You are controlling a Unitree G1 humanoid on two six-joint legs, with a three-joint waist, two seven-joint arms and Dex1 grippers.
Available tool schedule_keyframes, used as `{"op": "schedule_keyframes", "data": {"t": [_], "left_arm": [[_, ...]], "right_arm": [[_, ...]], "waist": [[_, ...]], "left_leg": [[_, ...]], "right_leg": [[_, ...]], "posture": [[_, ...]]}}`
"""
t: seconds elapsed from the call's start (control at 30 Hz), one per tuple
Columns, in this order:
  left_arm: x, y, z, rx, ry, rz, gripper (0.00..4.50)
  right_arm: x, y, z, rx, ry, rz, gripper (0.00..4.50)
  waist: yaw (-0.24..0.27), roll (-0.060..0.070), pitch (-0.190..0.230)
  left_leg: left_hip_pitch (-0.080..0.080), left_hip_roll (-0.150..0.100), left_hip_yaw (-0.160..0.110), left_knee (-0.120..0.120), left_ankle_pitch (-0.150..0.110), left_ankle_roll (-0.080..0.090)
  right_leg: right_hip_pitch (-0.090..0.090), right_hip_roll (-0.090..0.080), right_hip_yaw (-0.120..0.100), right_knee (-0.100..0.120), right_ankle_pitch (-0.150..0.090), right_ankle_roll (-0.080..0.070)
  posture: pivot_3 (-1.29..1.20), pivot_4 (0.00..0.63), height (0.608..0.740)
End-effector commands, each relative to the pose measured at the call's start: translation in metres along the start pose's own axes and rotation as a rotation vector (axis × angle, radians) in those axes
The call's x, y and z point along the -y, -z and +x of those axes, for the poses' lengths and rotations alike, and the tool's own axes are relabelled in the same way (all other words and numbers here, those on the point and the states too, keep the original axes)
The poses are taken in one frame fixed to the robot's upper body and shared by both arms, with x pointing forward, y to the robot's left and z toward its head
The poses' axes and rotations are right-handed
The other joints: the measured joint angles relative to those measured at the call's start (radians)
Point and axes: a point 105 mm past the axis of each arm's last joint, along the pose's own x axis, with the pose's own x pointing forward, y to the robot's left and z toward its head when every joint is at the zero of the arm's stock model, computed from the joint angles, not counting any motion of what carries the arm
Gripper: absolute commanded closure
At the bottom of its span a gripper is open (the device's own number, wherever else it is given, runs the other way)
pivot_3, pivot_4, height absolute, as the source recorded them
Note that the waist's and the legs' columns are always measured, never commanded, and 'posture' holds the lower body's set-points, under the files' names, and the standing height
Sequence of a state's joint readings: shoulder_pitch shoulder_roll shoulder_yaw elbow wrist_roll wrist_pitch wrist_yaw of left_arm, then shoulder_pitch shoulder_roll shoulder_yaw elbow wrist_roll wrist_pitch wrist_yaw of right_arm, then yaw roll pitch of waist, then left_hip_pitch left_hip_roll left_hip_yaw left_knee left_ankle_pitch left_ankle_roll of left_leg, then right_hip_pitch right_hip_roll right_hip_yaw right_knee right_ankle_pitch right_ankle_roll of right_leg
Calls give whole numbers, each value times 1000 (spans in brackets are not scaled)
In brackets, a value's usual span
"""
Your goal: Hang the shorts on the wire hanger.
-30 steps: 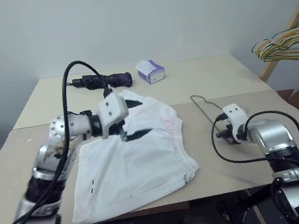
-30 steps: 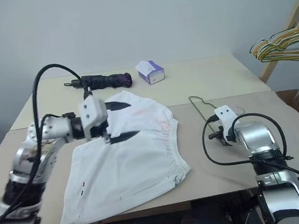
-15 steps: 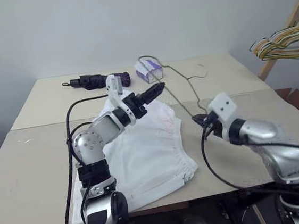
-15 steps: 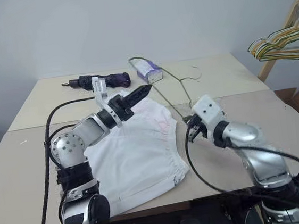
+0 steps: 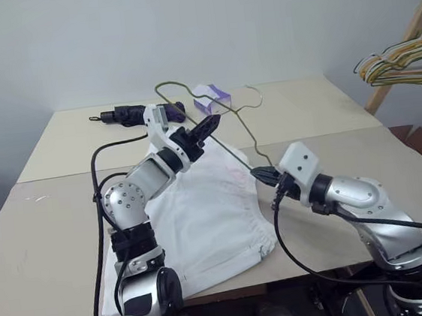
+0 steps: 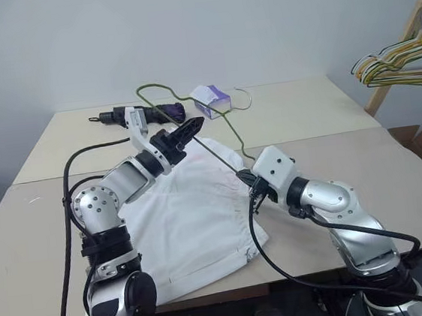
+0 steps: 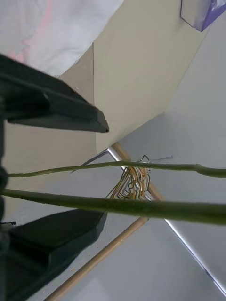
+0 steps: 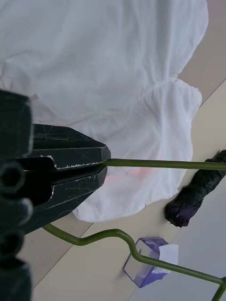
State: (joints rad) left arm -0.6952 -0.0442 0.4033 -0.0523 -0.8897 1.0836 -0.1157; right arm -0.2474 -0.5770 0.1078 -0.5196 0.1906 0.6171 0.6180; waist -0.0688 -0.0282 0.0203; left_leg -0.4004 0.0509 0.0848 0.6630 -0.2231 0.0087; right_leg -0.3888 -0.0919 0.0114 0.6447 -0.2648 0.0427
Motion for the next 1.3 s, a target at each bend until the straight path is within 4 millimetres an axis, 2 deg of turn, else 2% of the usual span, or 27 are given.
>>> {"op": "schedule_keyframes", "data": {"t": [0.03,0.13,0.17,0.37,0.47,0.67,0.8,0.83,0.97,1.03,1.13,1.3], "left_arm": [[11,-8,3,24,29,32,3230],[8,-8,3,21,16,36,4277],[7,-9,3,22,13,32,4466],[6,-7,4,16,9,50,4466],[10,-6,5,16,30,115,4500],[17,-22,4,97,85,123,4500],[29,-31,-7,77,186,270,4500],[33,-36,-12,77,225,310,4500],[51,-52,-39,66,441,422,4500],[61,-60,-59,51,573,479,4500],[77,-68,-87,31,774,550,4500],[89,-80,-108,38,961,567,4500]], "right_arm": [[6,-7,-2,25,34,-49,4500],[8,-7,-1,25,51,-62,4500],[8,-7,-1,26,59,-67,4500],[5,-14,0,65,62,-139,4500],[2,-21,-2,86,40,-164,3805],[-1,-26,-6,88,20,-282,1658],[5,-50,-21,121,7,-276,193],[10,-54,-26,115,3,-224,51],[10,-51,-46,39,-211,16,51],[17,-51,-52,21,-290,189,51],[26,-52,-51,6,-382,426,51],[17,-52,-46,24,-578,592,51]], "waist": [[0,0,0],[0,0,0],[0,0,0],[0,-1,0],[0,-1,0],[-1,-1,1],[-5,-1,1],[-8,-1,1],[-6,-1,1],[-7,-1,2],[-18,-1,2],[-23,-1,2]], "left_leg": [[0,0,0,0,0,0],[0,0,0,0,0,0],[0,0,0,0,0,0],[0,0,0,0,0,0],[-1,0,0,0,0,0],[0,0,0,0,0,0],[-1,0,0,0,0,0],[-1,0,0,0,0,0],[-1,0,0,0,0,0],[-1,1,0,-1,0,0],[0,1,1,-1,0,0],[-1,1,0,-1,0,0]], "right_leg": [[0,0,0,0,0,0],[0,0,0,0,0,0],[0,0,0,0,0,0],[0,0,0,0,0,0],[0,0,0,-1,0,0],[0,0,0,-1,0,0],[-1,0,0,-1,0,0],[-1,0,0,-1,0,0],[0,0,-1,-1,0,0],[0,0,-2,-3,0,-1],[0,-1,-1,-2,0,-2],[0,0,-2,-3,0,-2]], "posture": [[-79,0,740],[-84,0,740],[-83,0,740],[-91,0,740],[-96,0,740],[-110,0,740],[-117,0,740],[-117,0,740],[-119,0,740],[-120,0,740],[-119,0,740],[-122,0,740]]}}
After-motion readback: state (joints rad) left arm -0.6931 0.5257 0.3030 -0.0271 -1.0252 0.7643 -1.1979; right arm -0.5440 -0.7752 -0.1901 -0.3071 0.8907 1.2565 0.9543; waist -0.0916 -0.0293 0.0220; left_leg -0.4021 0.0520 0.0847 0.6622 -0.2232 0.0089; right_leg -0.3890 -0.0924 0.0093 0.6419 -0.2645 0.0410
